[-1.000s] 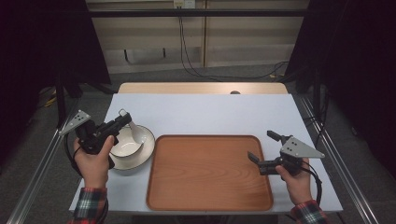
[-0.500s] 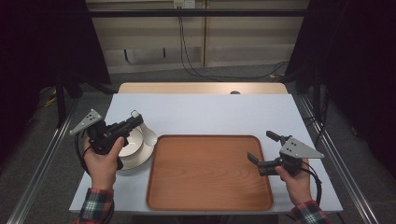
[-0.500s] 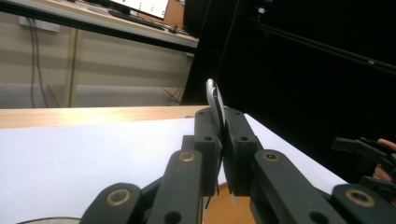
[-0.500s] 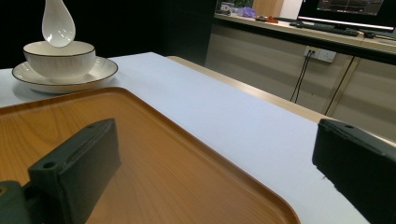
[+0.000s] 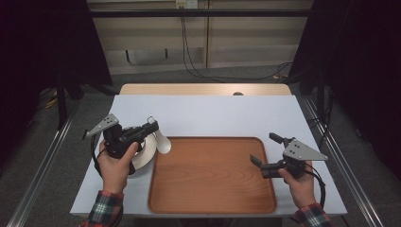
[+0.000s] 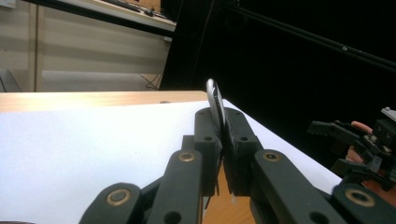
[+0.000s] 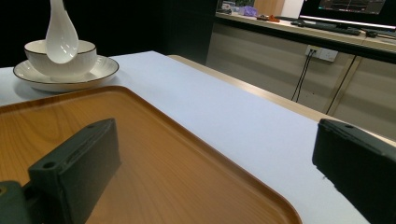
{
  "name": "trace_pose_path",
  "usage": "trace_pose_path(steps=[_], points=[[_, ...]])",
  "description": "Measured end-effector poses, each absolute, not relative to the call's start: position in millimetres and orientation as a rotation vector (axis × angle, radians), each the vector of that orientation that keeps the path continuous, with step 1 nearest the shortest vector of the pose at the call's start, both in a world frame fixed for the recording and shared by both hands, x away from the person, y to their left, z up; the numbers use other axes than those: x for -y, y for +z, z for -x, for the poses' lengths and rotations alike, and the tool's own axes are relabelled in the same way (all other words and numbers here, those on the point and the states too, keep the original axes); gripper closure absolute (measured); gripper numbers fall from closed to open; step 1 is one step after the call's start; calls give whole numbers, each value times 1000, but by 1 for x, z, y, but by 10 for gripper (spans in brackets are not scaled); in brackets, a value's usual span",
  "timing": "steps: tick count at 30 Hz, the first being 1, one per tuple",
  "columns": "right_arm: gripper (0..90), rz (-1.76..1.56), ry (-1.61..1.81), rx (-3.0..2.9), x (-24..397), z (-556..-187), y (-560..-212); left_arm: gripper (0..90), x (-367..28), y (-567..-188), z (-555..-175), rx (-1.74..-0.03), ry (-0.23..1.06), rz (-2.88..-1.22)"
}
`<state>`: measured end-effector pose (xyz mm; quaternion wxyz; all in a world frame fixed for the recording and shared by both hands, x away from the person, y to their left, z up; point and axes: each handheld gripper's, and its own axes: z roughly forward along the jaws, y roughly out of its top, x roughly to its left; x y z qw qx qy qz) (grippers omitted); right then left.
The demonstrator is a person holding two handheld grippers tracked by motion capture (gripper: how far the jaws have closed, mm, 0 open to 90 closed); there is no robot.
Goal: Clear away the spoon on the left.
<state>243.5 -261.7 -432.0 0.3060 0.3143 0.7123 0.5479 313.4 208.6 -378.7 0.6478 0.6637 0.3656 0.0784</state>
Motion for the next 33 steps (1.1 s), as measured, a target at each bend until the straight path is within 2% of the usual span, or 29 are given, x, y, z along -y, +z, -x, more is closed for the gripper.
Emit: trace_pose_path(steps=[33], points=[[3,-827,1458,-1888,262,-243,-431,849,-163,-414,-309,-802,59,-1649]])
